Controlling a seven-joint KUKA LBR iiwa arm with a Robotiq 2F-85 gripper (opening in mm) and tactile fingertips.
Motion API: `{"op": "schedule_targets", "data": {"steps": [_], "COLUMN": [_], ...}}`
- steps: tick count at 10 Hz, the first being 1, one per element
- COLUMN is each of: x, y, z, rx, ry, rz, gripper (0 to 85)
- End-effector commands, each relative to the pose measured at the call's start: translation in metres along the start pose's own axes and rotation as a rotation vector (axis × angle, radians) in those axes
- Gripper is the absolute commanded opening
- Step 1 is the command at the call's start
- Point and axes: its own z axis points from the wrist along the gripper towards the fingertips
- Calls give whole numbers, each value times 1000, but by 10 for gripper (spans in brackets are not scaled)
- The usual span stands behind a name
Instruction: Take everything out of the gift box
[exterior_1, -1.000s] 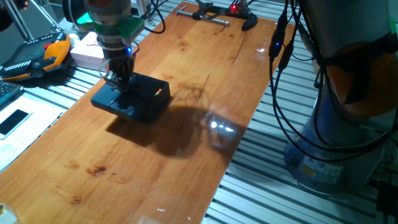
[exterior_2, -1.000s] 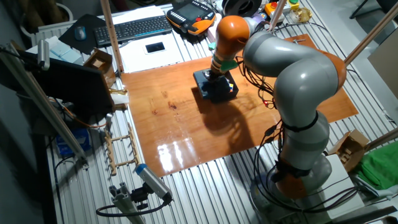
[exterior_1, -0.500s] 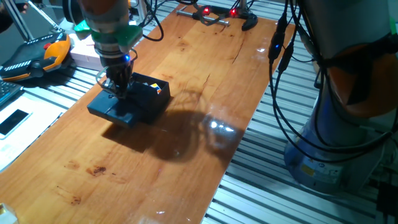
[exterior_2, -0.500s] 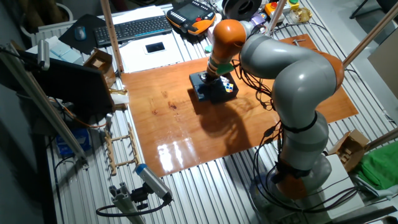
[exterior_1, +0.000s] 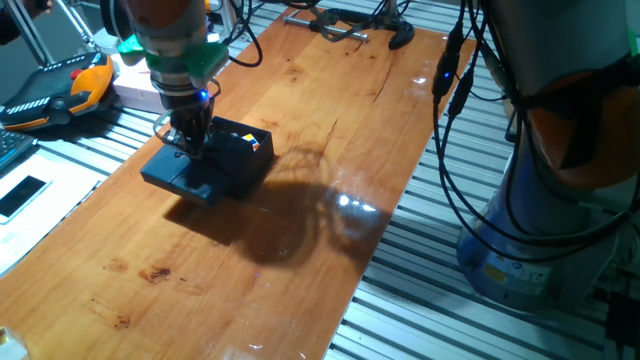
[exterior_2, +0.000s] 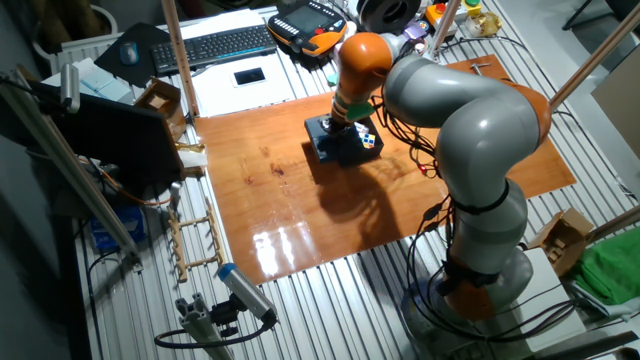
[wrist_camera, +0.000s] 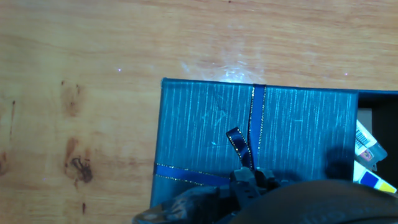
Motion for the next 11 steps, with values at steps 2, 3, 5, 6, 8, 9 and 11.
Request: {"op": "schedule_targets", "data": {"steps": [2, 3, 5, 6, 8, 9, 11], "x": [0, 0, 1, 1, 2, 3, 2], "y": [0, 3, 28, 39, 54, 62, 67], "z": [0, 0, -1, -2, 0, 4, 13], "rx": [-21, -44, -39, -19, -25, -24, -37], "ry": [17, 25, 11, 12, 10, -1, -2], "rz": [31, 38, 10, -10, -25, -26, -28], "gripper": [10, 10, 10, 10, 10, 10, 10]}}
